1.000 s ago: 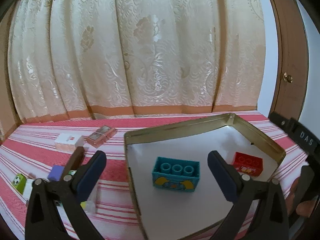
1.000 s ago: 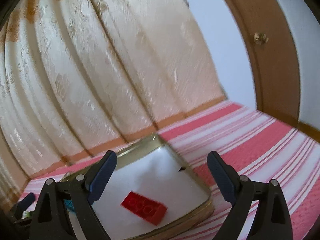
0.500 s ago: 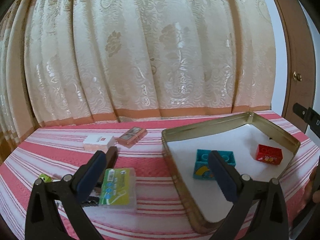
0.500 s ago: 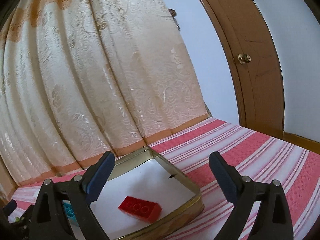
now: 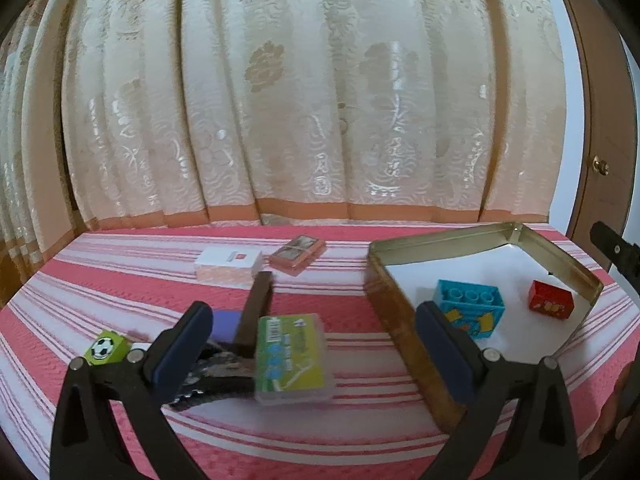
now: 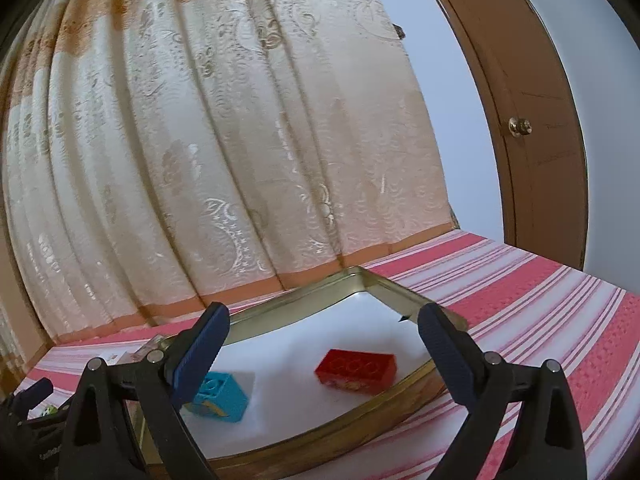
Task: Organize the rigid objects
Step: 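Grasp the green soccer-ball cube with the left tool while the right tool grasps the green floss box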
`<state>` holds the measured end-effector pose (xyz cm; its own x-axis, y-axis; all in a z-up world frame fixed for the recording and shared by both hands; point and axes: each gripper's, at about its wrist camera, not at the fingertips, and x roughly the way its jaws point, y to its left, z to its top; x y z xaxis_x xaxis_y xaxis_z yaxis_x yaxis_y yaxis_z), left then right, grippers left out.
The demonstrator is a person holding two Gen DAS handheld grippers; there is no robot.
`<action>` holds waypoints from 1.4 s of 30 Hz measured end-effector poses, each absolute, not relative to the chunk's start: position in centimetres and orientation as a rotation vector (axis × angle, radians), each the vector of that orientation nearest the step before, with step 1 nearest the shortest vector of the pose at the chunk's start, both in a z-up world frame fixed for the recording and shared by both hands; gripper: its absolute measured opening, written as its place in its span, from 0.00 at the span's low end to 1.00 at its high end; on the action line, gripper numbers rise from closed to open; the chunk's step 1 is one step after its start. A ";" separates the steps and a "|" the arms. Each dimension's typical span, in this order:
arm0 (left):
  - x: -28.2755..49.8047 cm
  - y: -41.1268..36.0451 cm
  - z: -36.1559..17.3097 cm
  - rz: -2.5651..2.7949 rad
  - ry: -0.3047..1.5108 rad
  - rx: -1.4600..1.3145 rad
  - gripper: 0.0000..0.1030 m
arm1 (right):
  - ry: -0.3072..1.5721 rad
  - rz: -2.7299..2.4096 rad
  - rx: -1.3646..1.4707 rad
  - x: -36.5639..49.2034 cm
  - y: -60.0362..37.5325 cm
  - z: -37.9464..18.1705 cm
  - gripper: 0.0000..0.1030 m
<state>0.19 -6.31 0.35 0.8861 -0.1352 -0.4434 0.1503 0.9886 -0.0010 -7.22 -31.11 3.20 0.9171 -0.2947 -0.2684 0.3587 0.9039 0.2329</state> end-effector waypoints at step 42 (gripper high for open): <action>6.7 13.4 -3.9 -0.061 0.806 -0.105 0.99 | 0.554 -0.010 0.066 0.4 -10.7 1.0 0.94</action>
<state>6.66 13.40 -3.93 0.6912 -0.0942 -0.7165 0.0144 0.9931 -0.1166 0.39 -10.75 0.99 0.8507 0.0080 -0.5256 0.0278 0.9978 0.0603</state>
